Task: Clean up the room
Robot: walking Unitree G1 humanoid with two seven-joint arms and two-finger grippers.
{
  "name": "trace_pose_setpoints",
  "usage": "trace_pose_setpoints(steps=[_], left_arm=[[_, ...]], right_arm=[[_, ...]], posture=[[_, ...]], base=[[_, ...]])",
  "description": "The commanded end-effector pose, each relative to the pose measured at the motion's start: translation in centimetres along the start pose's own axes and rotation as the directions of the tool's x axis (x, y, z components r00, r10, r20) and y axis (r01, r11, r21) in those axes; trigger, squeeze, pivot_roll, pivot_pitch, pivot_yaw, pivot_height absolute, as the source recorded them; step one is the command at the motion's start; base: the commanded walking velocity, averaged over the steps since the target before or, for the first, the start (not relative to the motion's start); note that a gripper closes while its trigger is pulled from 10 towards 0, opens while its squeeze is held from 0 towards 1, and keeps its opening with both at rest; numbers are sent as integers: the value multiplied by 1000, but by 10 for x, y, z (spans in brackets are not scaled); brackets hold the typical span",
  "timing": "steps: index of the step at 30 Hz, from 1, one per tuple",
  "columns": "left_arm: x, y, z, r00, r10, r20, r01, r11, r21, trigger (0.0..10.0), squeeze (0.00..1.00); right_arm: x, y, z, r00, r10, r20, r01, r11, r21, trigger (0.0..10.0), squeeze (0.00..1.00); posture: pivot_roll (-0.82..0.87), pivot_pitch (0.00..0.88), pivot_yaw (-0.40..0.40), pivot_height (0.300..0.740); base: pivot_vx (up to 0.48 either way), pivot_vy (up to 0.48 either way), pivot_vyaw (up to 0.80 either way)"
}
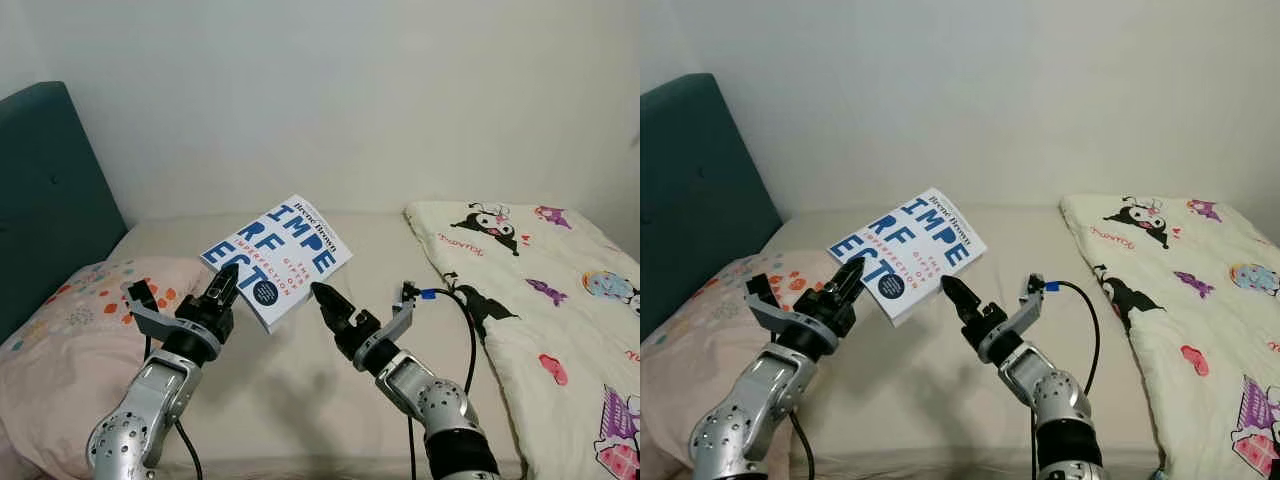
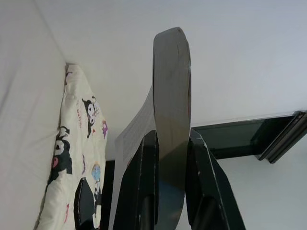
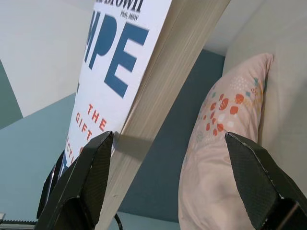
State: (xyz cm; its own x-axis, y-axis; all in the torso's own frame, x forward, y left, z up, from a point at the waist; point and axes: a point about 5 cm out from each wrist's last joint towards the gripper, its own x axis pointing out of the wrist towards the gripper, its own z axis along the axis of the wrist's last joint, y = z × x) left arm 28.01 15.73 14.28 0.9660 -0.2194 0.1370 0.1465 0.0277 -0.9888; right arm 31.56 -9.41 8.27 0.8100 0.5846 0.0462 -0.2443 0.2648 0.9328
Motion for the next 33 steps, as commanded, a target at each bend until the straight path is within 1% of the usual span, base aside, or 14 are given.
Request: trace_pose_setpoints(steps=[1, 4, 9, 10, 11, 17, 23, 26, 27, 28, 29, 33], left_arm=[[3, -3, -19, 999, -40, -10, 39, 993, -113, 10000, 0], [3, -2, -20, 999, -39, -15, 37, 992, -117, 10000, 0], [2, 0, -21, 999, -33, -25, 30, 993, -116, 10000, 0], [2, 0, -21, 999, -33, -25, 30, 993, -116, 10000, 0], [2, 0, -21, 999, -32, -25, 29, 993, -110, 10000, 0], [2, 0, -21, 999, -31, -27, 28, 995, -94, 10000, 0], [2, 0, -21, 999, -30, -29, 27, 996, -87, 10000, 0], [2, 1, -21, 999, -27, -33, 24, 997, -78, 10000, 0], [2, 1, -22, 999, -23, -35, 21, 997, -71, 10000, 0], [2, 1, -22, 999, -22, -35, 20, 997, -70, 10000, 0], [2, 1, -22, 999, -20, -36, 17, 998, -67, 10000, 0], [2, 1, -22, 999, -17, -37, 14, 998, -63, 10000, 0]], right_arm=[[-2, -4, 0, 1000, -10, 2, 10, 1000, 2, 10000, 0], [0, -2, 4, 1000, 5, 7, -5, 1000, 1, 10000, 0], [4, 7, 10, 997, 74, 0, -74, 997, -15, 10000, 0], [4, 7, 10, 997, 74, 0, -74, 997, -15, 10000, 0], [6, 10, 11, 996, 94, -5, -94, 995, -21, 10000, 0], [8, 16, 13, 991, 133, -19, -134, 991, -30, 10000, 0], [9, 18, 13, 989, 144, -20, -145, 989, -28, 10000, 0], [9, 22, 12, 983, 181, -24, -182, 983, -18, 10000, 0], [9, 26, 11, 976, 216, -28, -216, 976, -13, 7176, 0], [9, 27, 11, 975, 222, -27, -222, 975, -11, 3843, 0], [9, 27, 11, 974, 224, -24, -225, 974, -9, 0, 0], [9, 28, 12, 972, 235, -15, -236, 972, -2, 0, 0]], posture=[[17, 0, 16, 740], [16, 0, 16, 740], [17, 0, 15, 740], [17, 0, 15, 740], [17, 0, 13, 740], [17, 0, 12, 740], [17, 0, 13, 740], [17, 0, 12, 740], [17, 0, 13, 740], [16, 0, 14, 740], [16, 0, 14, 740], [16, 0, 14, 740]], base=[[0, 0, 0], [0, 0, 0], [0, 0, 0], [0, 0, 0], [0, 0, 0], [0, 0, 0], [0, 0, 0], [0, 0, 0], [0, 0, 0], [0, 0, 0], [0, 0, 0], [0, 0, 0]])
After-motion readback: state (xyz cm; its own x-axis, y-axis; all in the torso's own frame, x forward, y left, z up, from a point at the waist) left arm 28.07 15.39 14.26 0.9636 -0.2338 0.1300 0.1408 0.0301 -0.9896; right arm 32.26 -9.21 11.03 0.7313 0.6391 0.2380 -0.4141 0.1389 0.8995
